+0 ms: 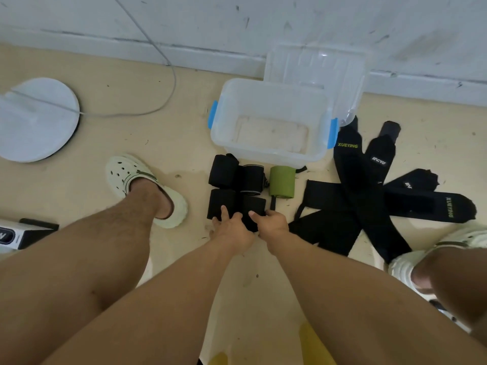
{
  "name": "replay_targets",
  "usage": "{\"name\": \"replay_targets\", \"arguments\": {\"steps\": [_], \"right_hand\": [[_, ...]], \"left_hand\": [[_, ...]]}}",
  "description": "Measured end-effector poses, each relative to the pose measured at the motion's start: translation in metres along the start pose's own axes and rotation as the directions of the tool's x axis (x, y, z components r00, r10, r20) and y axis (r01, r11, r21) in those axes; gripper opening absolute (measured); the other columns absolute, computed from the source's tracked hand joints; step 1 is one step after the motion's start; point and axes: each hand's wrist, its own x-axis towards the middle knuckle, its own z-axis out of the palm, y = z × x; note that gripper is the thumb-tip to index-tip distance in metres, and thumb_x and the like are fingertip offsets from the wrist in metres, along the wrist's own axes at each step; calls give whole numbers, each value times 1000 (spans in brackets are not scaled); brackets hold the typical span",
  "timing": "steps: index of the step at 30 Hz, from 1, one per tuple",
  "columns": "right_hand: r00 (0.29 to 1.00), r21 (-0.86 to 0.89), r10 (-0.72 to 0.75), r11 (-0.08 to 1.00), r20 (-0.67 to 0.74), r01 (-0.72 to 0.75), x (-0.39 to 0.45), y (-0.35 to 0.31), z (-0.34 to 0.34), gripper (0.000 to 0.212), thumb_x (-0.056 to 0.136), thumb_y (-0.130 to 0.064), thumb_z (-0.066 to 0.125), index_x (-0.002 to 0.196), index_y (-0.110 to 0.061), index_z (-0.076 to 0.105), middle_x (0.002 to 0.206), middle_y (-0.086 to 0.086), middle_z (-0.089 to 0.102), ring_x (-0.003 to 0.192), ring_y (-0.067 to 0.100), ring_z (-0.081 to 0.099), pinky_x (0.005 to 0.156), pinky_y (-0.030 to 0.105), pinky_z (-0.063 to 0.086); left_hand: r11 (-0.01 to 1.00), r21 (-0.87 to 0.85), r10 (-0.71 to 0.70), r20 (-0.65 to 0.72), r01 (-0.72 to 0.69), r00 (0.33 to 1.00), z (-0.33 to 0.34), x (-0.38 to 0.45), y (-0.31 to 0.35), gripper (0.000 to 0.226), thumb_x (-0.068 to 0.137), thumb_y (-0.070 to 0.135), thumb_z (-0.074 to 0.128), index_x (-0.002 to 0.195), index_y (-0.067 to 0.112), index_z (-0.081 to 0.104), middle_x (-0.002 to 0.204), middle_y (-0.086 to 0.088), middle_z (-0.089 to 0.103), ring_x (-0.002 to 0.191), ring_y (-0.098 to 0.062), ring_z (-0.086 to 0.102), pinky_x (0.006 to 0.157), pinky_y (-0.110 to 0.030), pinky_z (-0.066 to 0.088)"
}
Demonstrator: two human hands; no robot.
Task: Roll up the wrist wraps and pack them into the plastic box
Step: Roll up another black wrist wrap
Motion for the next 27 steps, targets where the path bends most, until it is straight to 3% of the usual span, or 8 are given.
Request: {"name": "replay_targets", "arguments": {"steps": [3, 5, 9, 13, 16, 19, 23, 27], "right_hand": [[996, -76, -44, 996, -72, 39, 0, -3, -20, 62, 94, -32, 74, 149, -13, 51, 146, 9, 58, 130, 29, 57, 109, 37, 48], [984, -122, -90, 990, -153, 71, -2, -8, -40, 44, 96, -29, 72, 137, -17, 61, 130, 5, 66, 116, 24, 63, 101, 34, 52], [922, -196, -208, 969, -328, 149, -5, -13, -95, 27, 100, -24, 63, 126, -22, 65, 120, 0, 70, 104, 15, 64, 91, 30, 53], [924, -251, -171, 964, -344, 85, 0, 3, -161, 46, 99, -17, 62, 144, -18, 53, 138, 5, 62, 124, 24, 61, 106, 39, 51], [927, -266, -112, 964, -359, 13, 9, 21, -201, 59, 98, -13, 61, 155, -15, 42, 145, 11, 57, 125, 30, 59, 103, 38, 51], [919, -219, -123, 975, -375, 41, 24, 27, -226, 66, 97, -7, 62, 157, -14, 36, 145, 14, 54, 120, 31, 60, 96, 35, 52], [920, -341, -181, 938, -346, 56, 51, 16, -244, 95, 89, -22, 76, 164, -22, 18, 165, 7, 32, 148, 35, 37, 119, 49, 38], [918, -536, -227, 844, -324, 19, 53, -1, -248, 79, 89, -41, 76, 156, -25, 37, 151, 5, 50, 142, 33, 40, 116, 52, 38]], "left_hand": [[999, -43, 15, -16, -16, 1000, -2, -7, 16, 71, 101, 38, 59, 162, 23, 24, 172, -12, -13, 159, -40, -6, 128, -52, 14], [997, -35, 67, -22, -67, 998, -3, -14, 28, 68, 101, 35, 59, 160, 23, 28, 173, -10, -10, 159, -37, -3, 128, -50, 16], [968, 5, 250, -29, -250, 968, 3, -25, 55, 60, 101, 31, 60, 156, 21, 38, 171, -9, 15, 156, -30, 20, 124, -46, 28], [936, -168, 319, 30, -310, 947, 13, -34, 86, 48, 104, 26, 56, 151, 24, 47, 149, -5, 50, 129, -26, 54, 106, -38, 48], [923, -235, 328, 63, -306, 942, 23, -31, 107, 43, 104, 30, 57, 146, 30, 50, 136, -2, 59, 111, -20, 62, 97, -37, 55], [920, -230, 340, 67, -317, 938, 30, -26, 123, 40, 104, 31, 57, 144, 30, 51, 139, 0, 57, 111, -15, 58, 88, -28, 50], [923, -248, 322, 75, -295, 944, 39, -15, 128, 41, 104, 28, 59, 144, 27, 52, 144, 1, 55, 117, -15, 56, 94, -28, 49], [924, -300, 276, 95, -237, 957, 39, 0, 122, 42, 103, 26, 62, 144, 23, 53, 148, 0, 53, 126, -18, 55, 99, -26, 45]]}}
